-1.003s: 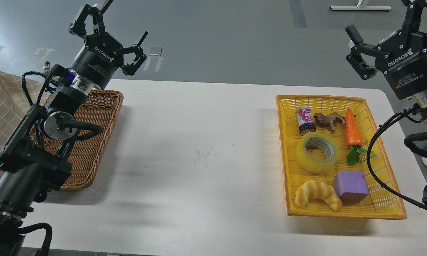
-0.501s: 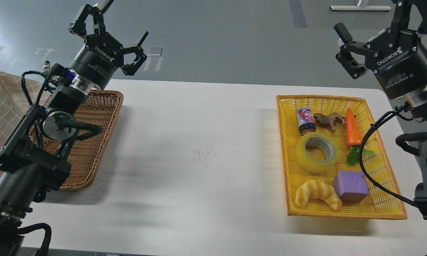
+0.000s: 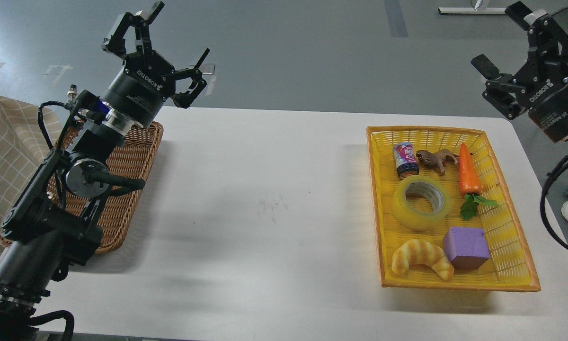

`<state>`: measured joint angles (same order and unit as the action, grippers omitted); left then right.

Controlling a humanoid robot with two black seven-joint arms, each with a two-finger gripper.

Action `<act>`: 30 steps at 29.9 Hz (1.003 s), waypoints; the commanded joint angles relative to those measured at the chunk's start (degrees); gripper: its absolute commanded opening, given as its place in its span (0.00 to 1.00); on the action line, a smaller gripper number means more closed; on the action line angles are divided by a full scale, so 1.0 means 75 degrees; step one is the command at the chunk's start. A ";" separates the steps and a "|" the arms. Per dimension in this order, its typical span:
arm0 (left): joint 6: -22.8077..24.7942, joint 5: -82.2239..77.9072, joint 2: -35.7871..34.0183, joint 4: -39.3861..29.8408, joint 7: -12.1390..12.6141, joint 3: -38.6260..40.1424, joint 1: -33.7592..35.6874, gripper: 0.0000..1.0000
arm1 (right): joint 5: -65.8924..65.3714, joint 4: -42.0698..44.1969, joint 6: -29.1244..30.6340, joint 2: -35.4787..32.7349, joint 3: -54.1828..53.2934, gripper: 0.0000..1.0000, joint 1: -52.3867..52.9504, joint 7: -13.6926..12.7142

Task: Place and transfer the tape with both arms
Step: 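Raise the right gripper and move it toward the yellow tray, then reach the right gripper into the tray toward the tape roll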

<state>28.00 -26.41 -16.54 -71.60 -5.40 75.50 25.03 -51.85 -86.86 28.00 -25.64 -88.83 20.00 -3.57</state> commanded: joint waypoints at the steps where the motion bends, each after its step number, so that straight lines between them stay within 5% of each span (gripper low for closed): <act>1: 0.0000 -0.0006 -0.0032 -0.0016 0.0040 -0.0001 -0.0021 0.98 | -0.0340 -0.0008 -0.0001 -0.0681 0.0078 1.00 0.0075 -0.0004; 11: 0.0000 -0.0018 0.0085 -0.0016 0.0087 -0.0059 -0.0009 0.98 | -0.2739 -0.0242 -0.0001 -0.2767 0.1294 1.00 0.0075 0.0101; 30: 0.0000 -0.0030 0.0343 -0.0005 0.0051 -0.0106 0.0050 0.98 | -0.6434 0.0812 -0.0001 -0.2487 0.3780 0.97 0.0075 0.1367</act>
<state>28.00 -26.64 -13.91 -71.63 -4.92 74.70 25.41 -98.32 -82.73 28.00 -44.46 -62.28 20.63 5.64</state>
